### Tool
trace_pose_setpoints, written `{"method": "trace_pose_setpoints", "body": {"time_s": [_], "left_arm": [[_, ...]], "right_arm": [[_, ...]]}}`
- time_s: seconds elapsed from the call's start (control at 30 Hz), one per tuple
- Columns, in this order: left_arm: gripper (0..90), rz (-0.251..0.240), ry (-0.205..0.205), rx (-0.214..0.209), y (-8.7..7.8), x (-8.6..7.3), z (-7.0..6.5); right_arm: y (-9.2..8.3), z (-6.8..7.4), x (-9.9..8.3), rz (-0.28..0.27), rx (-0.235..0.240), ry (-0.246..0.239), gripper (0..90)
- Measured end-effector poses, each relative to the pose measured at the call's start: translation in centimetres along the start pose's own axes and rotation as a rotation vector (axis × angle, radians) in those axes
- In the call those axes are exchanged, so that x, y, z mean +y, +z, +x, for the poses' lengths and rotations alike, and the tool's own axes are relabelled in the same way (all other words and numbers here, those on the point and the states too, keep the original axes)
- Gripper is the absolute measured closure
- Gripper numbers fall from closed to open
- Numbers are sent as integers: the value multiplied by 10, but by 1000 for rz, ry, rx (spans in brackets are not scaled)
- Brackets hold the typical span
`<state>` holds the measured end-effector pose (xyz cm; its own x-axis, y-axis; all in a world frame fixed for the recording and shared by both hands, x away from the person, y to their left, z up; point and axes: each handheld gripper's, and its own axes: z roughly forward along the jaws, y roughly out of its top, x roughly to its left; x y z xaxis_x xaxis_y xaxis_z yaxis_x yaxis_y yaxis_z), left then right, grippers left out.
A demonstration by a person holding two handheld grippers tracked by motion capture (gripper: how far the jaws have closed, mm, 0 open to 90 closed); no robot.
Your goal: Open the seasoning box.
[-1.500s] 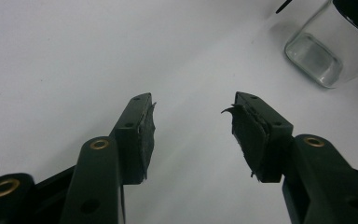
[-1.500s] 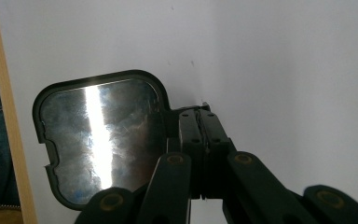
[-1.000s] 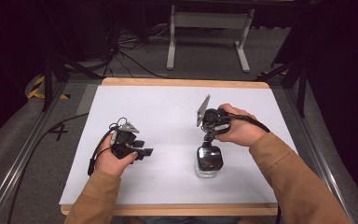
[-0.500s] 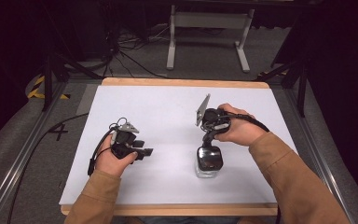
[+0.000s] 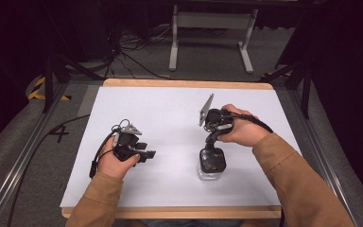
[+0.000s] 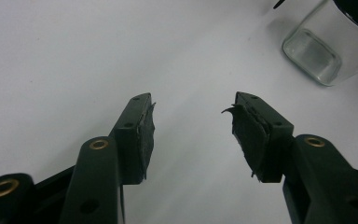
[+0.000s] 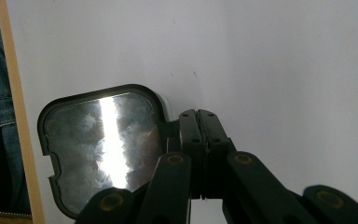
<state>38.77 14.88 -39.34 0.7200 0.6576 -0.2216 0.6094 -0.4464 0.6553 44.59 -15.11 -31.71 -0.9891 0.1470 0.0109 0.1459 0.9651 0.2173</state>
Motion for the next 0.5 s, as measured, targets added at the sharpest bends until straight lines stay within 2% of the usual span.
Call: {"method": "trace_pose_setpoints", "body": {"time_s": [0.17, 0.33, 0.43, 0.5], "left_arm": [[487, 6, 3, -5, 3, 1, -3], [493, 12, 23, -12, 4, 3, -7], [513, 1, 50, -51, 9, 7, -17], [524, -7, 52, -65, 10, 8, -20]], "right_arm": [[0, -1, 0, 3, -7, 3, 900], [1, -1, 1, 5, -8, 7, 900], [1, -2, 1, 7, -10, 4, 900], [1, -2, 1, 7, -10, 4, 900]]}}
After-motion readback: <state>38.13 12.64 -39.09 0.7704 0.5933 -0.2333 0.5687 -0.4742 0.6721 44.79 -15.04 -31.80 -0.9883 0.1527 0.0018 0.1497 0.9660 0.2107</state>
